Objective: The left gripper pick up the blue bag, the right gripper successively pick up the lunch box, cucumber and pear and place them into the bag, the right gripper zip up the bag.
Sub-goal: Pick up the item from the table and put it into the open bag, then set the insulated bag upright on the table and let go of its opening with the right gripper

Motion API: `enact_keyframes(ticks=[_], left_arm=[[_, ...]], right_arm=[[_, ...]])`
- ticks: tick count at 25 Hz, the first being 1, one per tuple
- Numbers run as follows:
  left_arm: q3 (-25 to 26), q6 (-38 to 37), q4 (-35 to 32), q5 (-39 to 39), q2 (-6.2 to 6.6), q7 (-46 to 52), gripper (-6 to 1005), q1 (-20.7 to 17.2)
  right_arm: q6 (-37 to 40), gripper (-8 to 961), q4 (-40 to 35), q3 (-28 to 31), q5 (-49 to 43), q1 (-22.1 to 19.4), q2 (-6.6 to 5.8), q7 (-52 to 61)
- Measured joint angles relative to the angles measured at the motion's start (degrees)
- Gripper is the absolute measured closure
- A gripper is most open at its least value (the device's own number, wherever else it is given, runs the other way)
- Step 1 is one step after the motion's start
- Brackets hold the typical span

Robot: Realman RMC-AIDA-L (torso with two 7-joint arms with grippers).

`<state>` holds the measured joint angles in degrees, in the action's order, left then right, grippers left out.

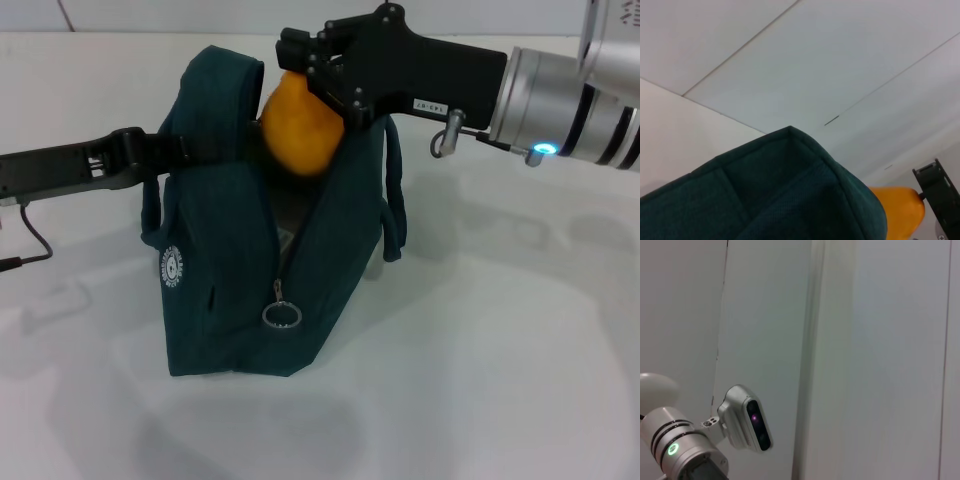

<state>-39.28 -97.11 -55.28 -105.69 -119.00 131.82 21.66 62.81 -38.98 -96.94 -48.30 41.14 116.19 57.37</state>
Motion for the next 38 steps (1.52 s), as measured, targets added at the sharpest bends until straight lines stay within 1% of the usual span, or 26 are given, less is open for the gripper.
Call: enact_keyframes(ticks=[12,15,17,20,22,25,28,29,31,34,38], left_arm=[[0.0,0.0,0.0,0.0,-0.05,-0.1,949,0.2],[0.0,0.0,0.0,0.0,-0.07,-0.1,949,0.2],[0.0,0.0,0.0,0.0,-0.08,-0.1,949,0.2],[0.0,0.0,0.0,0.3,-0.09,-0.1,949,0.2],[0.0,0.0,0.0,0.3,-0.1,-0.1,949,0.1],[0.0,0.0,0.0,0.4,-0.09,-0.1,949,0.2],[0.0,0.0,0.0,0.4,-0.09,-0.1,949,0.4],[0.0,0.0,0.0,0.4,-0.09,-0.1,949,0.4],[0.0,0.2,0.4,0.4,-0.09,-0.2,949,0.9],[0.0,0.2,0.8,0.4,-0.09,-0.2,949,1.0],[-0.1,0.2,1.3,0.4,-0.09,-0.2,949,1.3]], right_arm=[[0.4,784,1.5,0.0,1.8,-0.5,-0.06,0.0],[0.5,779,1.9,1.6,1.9,-0.8,-0.27,0.0],[0.5,776,1.9,3.9,1.8,-1.7,-0.43,0.2],[0.0,661,2.3,7.7,1.5,-3.1,-0.99,0.9],[-0.1,584,3.6,10.4,0.8,-4.1,-1.83,1.4],[-0.6,468,6.2,11.8,-0.2,-4.9,-3.32,1.9],[-1.3,351,9.3,11.8,-2.1,-4.9,-4.14,2.7],[-1.4,312,10.3,11.9,-2.9,-4.9,-4.18,2.9],[-1.4,282,11.6,12.0,-4.3,-4.9,-4.15,3.2],[-1.3,236,12.1,11.9,-7.6,-5.1,-3.74,4.8],[-1.7,238,12.1,11.9,-11.1,-5.1,-3.02,6.1]])
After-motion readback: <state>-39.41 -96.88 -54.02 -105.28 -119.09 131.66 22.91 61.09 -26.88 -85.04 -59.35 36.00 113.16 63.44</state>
